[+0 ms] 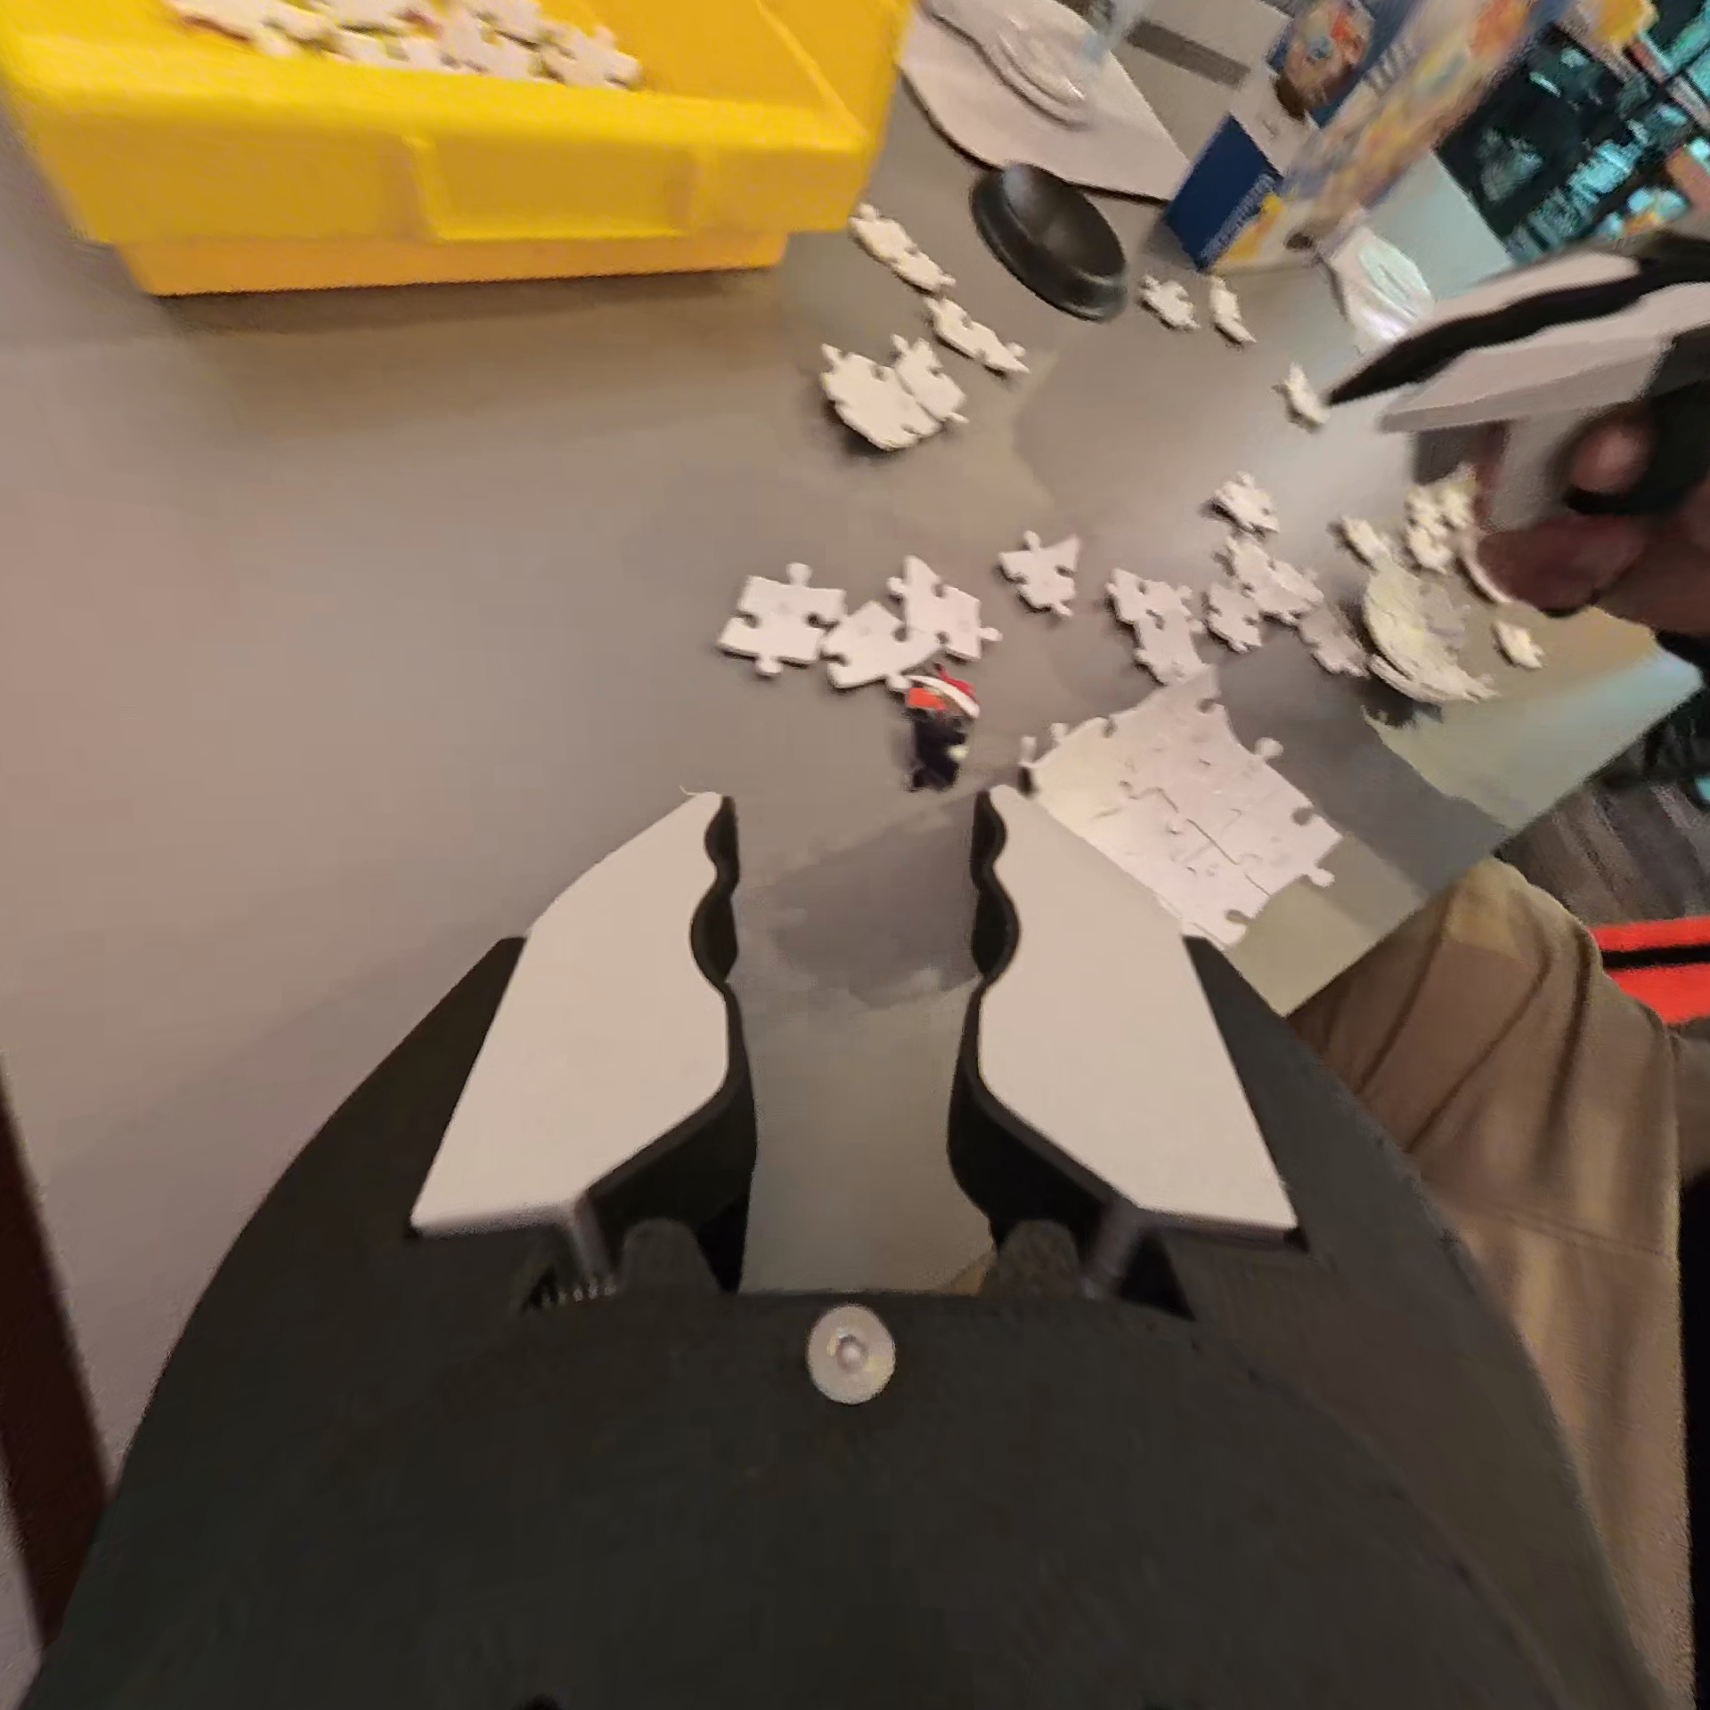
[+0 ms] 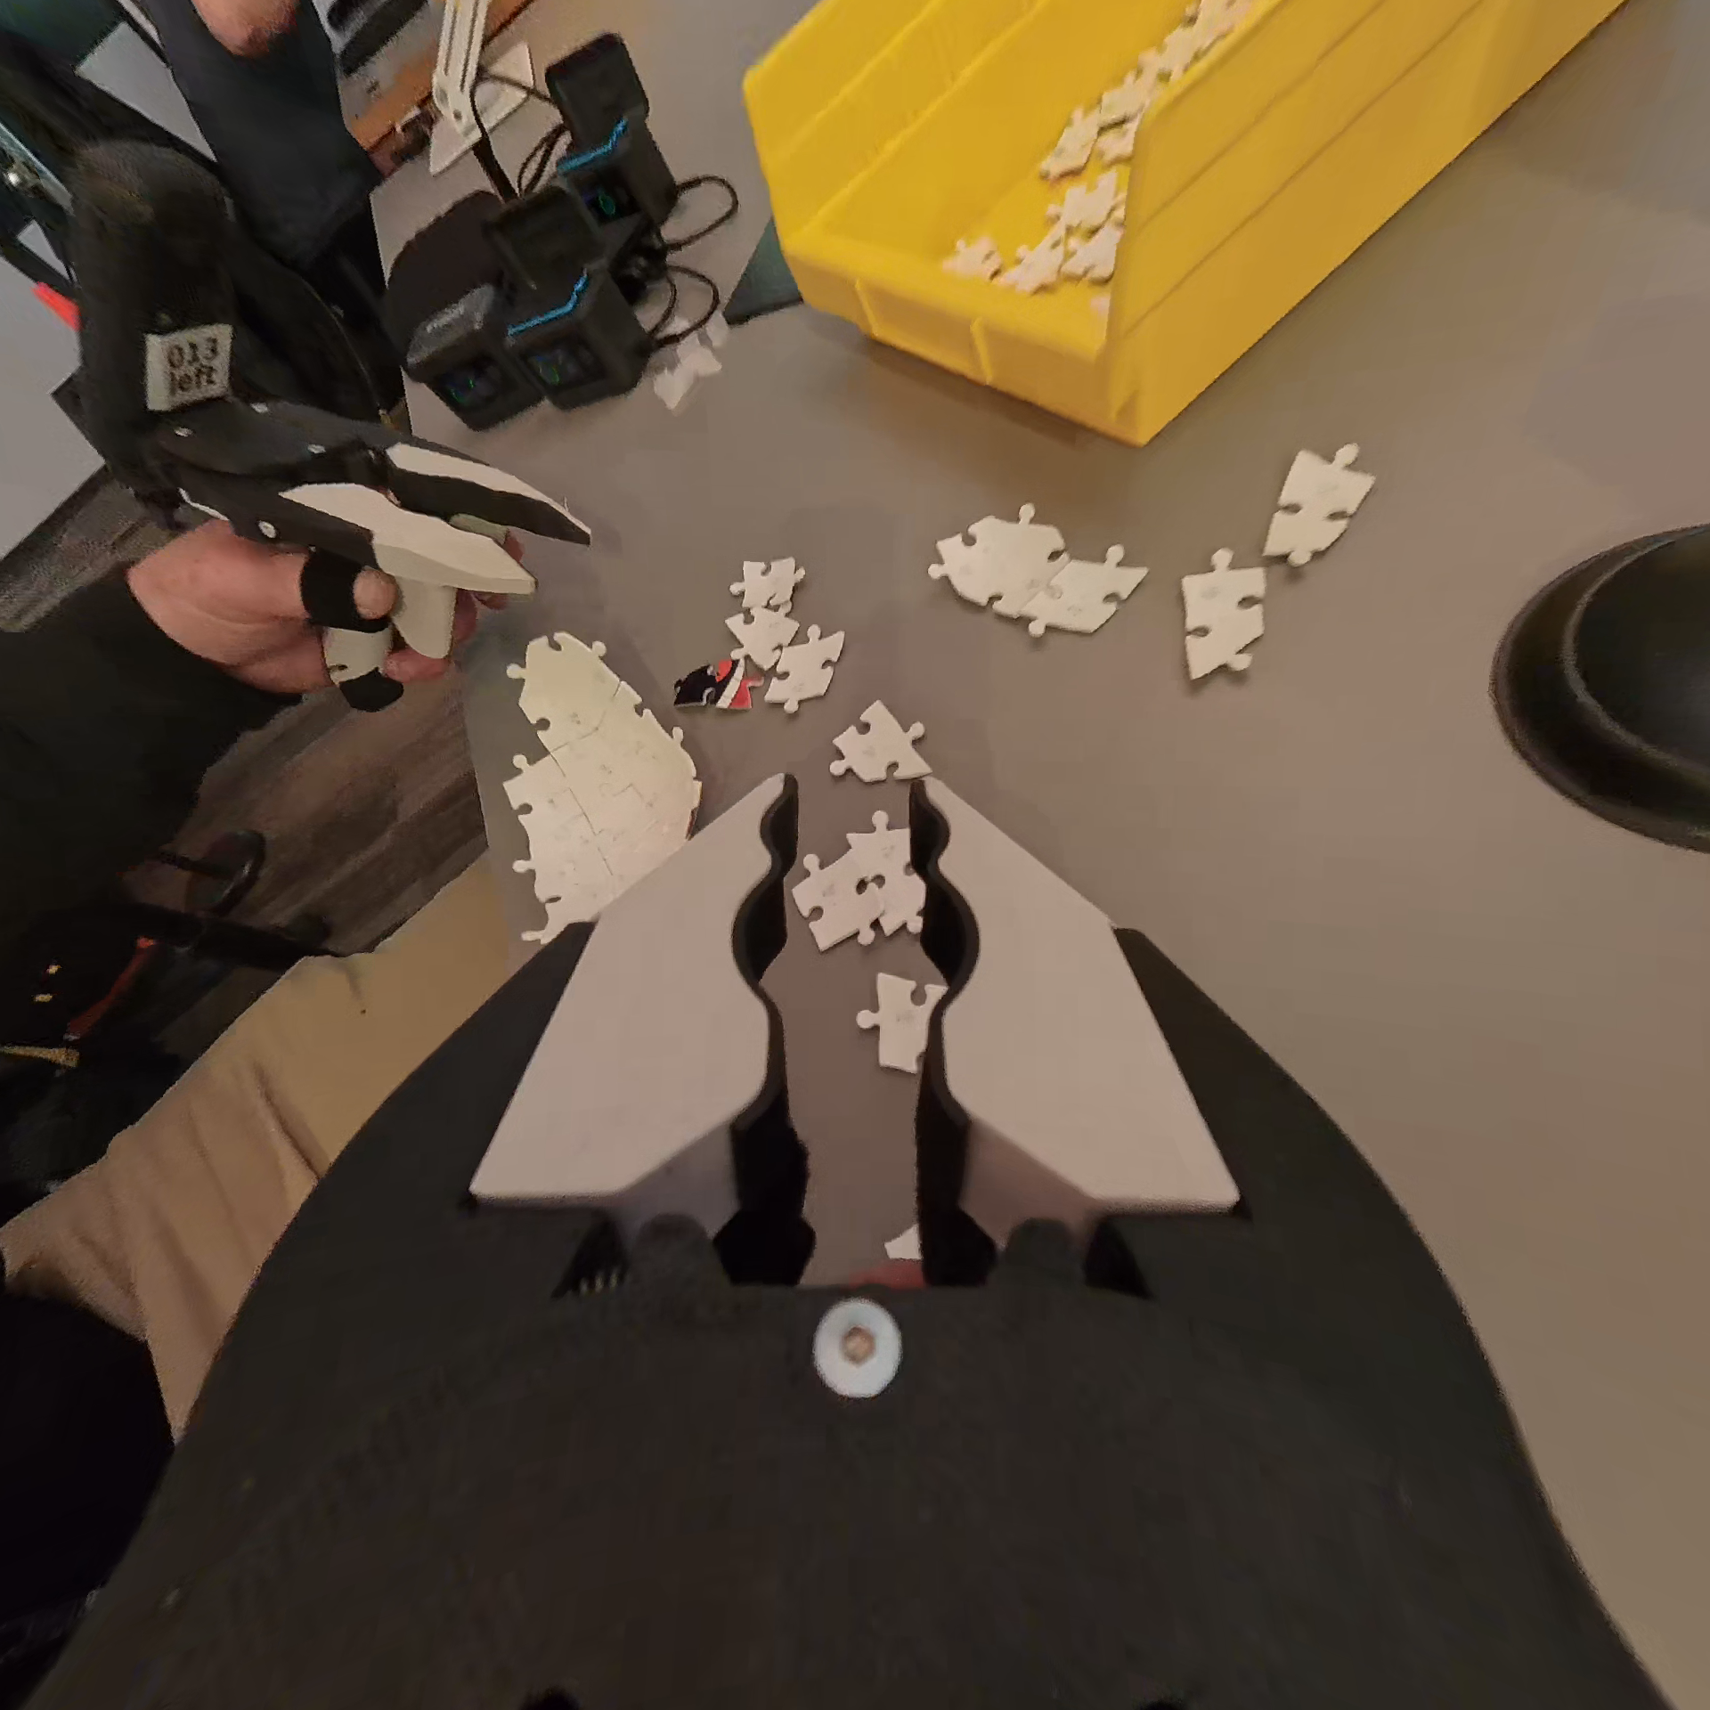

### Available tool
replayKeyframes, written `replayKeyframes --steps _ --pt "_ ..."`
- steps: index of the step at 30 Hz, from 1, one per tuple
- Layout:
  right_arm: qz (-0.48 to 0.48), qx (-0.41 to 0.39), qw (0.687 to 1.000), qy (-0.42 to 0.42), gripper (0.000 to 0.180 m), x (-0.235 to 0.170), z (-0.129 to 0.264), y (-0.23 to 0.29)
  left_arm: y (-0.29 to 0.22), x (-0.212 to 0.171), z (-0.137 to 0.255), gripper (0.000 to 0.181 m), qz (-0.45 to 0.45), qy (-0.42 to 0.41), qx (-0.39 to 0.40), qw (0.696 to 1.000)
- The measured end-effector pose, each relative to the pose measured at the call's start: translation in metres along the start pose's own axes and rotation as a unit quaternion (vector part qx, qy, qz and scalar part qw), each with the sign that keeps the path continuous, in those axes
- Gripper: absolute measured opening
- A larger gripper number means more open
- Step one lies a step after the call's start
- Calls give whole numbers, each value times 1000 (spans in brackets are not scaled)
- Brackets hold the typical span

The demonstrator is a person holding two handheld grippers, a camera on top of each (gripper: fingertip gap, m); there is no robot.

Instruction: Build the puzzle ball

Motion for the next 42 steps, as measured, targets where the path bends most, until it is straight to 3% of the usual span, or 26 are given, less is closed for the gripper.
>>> replayKeyframes --steps 6,17,22,25,31,42 --pt "44 -64 997 -6 22 1 27 -16 18 1 6 71 42 -41 50 997" --pt "83 -144 986 -12 24 -8 73 -38 10 0 -20 65 -24 17 106 994" --pt "112 -174 977 57 27 -25 101 -52 20 1 -22 59 -16 9 122 992" --pt "106 -131 977 128 29 -48 108 -53 25 2 -21 58 -4 1 120 993" --pt "61 -85 975 195 29 -75 114 -51 27 3 -23 55 -3 6 125 992" --pt "79 -128 976 159 28 -77 118 -45 21 -5 -19 56 0 9 126 992"
Point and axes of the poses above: each gripper's, where its closed fingertips meet, z back along the fingers, x out of its top, y = z × x across the jaws, the point moved 8 cm from there along z, back along the fingers, and after that the axes turned 1 degree about z, right-handed, at the moved point
